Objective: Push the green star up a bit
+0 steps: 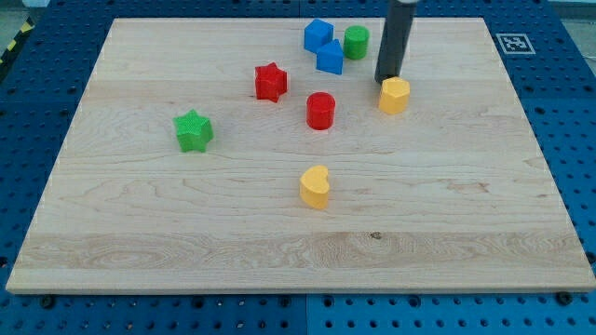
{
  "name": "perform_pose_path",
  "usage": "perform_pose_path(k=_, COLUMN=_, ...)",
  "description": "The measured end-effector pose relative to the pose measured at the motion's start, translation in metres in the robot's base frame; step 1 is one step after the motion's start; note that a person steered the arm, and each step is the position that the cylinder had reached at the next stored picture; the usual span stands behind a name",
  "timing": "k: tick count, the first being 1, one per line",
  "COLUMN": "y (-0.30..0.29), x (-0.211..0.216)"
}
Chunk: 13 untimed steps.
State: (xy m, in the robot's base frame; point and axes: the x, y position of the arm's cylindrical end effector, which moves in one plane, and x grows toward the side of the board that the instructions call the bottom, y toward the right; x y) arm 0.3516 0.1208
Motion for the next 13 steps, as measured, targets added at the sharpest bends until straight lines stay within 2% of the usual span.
perform_pose_path(k=2, y=0.0, x=0.057)
perform_pose_path(k=3, y=-0.032, x=0.08)
perform_pose_path(k=6, y=-0.19, x=0.14)
perform_pose_path(k=8, y=-0.233, x=0.126)
perform_pose_path(k=9, y=-0.247, x=0.099)
perform_pose_path(k=13, y=-0.274, x=0.093)
